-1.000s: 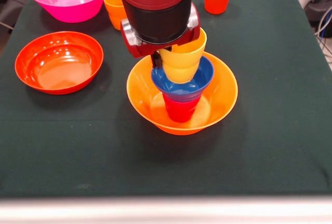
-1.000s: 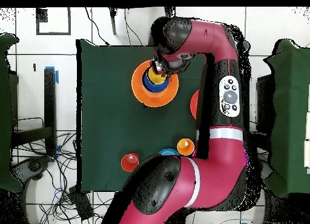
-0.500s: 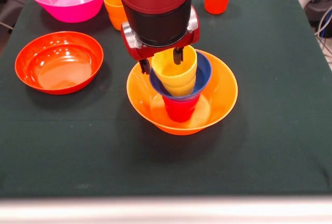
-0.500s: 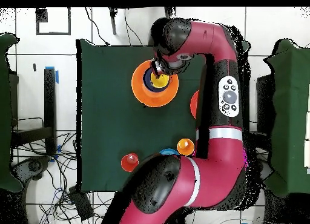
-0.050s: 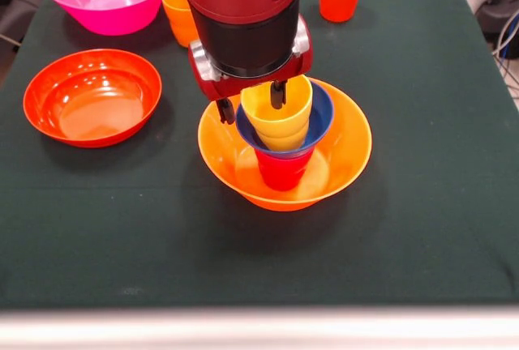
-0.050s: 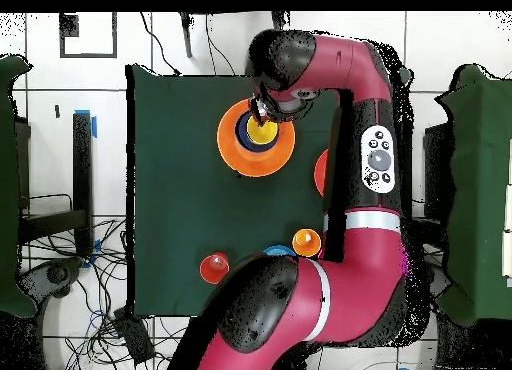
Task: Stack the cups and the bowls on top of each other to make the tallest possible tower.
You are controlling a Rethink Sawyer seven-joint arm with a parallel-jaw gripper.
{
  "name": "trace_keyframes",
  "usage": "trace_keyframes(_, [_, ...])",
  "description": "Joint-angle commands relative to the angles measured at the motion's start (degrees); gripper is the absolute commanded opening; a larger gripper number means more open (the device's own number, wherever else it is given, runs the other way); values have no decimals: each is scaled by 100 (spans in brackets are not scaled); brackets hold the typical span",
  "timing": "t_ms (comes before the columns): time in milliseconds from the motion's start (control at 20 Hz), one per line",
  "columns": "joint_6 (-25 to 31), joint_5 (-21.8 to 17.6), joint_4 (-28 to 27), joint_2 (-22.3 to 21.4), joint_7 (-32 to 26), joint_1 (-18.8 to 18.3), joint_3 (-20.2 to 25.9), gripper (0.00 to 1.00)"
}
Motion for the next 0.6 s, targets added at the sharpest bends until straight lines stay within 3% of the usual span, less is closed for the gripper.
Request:
trace_keyframes(50, [-205,-289,193,44,-1423,146,233,100])
trace_keyframes(600, [557,-210,238,-334,-1197,266,107,100])
